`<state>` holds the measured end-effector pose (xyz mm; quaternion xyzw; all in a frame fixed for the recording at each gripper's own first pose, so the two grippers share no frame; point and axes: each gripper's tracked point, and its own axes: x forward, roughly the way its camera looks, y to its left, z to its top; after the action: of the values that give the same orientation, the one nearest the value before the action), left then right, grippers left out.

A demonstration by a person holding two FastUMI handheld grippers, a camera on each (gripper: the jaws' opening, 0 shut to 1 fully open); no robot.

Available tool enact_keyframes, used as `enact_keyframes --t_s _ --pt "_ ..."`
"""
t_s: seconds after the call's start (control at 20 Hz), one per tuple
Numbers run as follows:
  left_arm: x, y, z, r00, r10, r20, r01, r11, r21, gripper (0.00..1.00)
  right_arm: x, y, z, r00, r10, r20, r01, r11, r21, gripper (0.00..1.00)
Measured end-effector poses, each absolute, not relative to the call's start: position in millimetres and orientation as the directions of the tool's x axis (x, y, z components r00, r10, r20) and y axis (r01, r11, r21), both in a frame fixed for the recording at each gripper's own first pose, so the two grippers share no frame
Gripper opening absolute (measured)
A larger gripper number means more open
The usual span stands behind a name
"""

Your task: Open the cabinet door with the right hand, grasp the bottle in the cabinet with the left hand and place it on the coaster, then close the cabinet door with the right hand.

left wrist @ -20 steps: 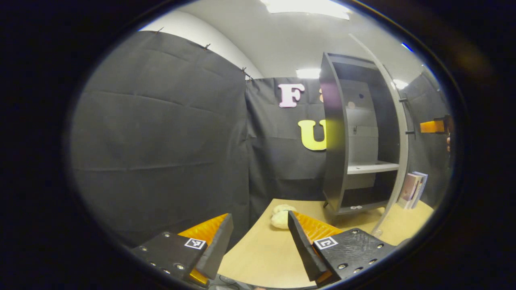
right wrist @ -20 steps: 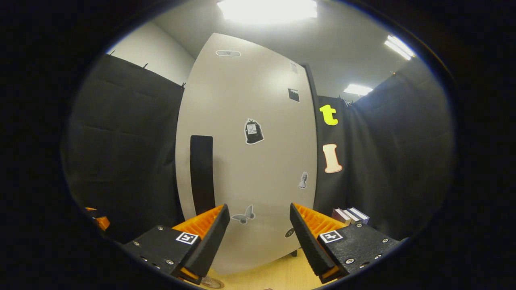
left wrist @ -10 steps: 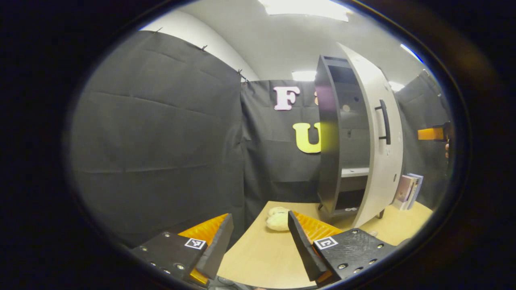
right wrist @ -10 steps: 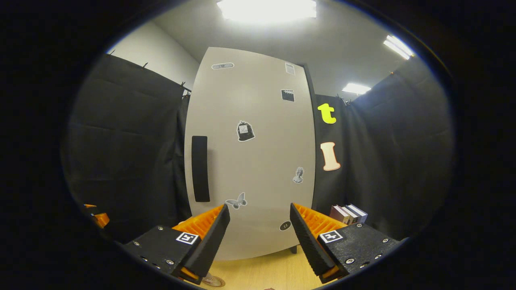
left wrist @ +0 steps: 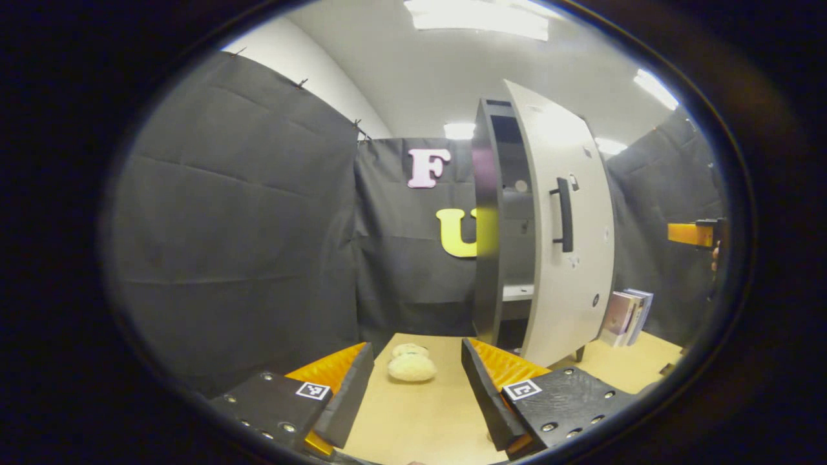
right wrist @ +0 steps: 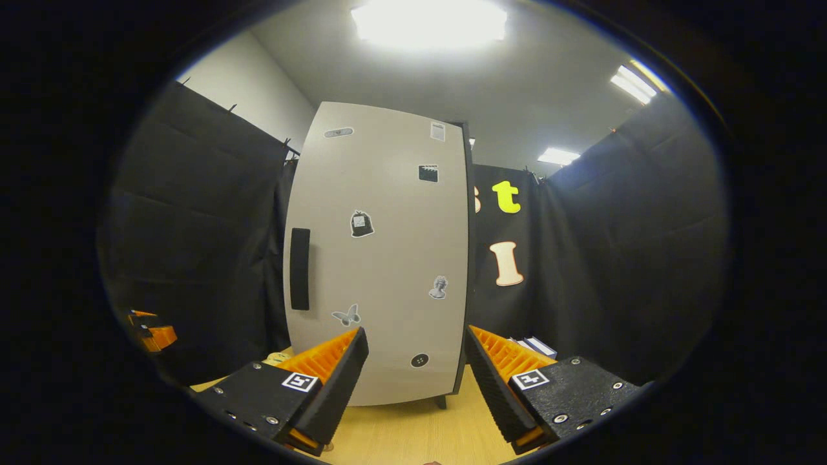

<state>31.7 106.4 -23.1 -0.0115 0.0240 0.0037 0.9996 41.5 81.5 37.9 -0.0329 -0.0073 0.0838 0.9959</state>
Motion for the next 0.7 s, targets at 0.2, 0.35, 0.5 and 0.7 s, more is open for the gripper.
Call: enact_keyframes --t_s 0.2,0.35,0.5,0.7 --pt "22.5 59.3 -4.3 0.999 -0.02 -0.027 0.019 0.999 -0.033 0.81 32.8 42.7 39.6 0.987 0.161 0.004 -0.161 0.984 -0.076 0.93" --pt "13.9 28.4 8.2 0.999 -0.043 -0.013 0.043 0.999 -0.03 0.78 25.9 19.0 38.6 0.987 0.158 -0.002 -0.158 0.986 -0.059 0.93" --pt "7.0 1.9 14.9 0.998 -0.064 -0.009 0.064 0.998 -0.021 0.77 18.2 -2.0 37.8 0.989 0.148 -0.003 -0.148 0.988 -0.043 0.93" --pt "0.8 -16.8 16.4 0.997 -0.077 -0.01 0.076 0.997 -0.025 0.77 12.1 -19.0 30.3 0.99 0.138 -0.005 -0.138 0.99 -0.034 0.93"
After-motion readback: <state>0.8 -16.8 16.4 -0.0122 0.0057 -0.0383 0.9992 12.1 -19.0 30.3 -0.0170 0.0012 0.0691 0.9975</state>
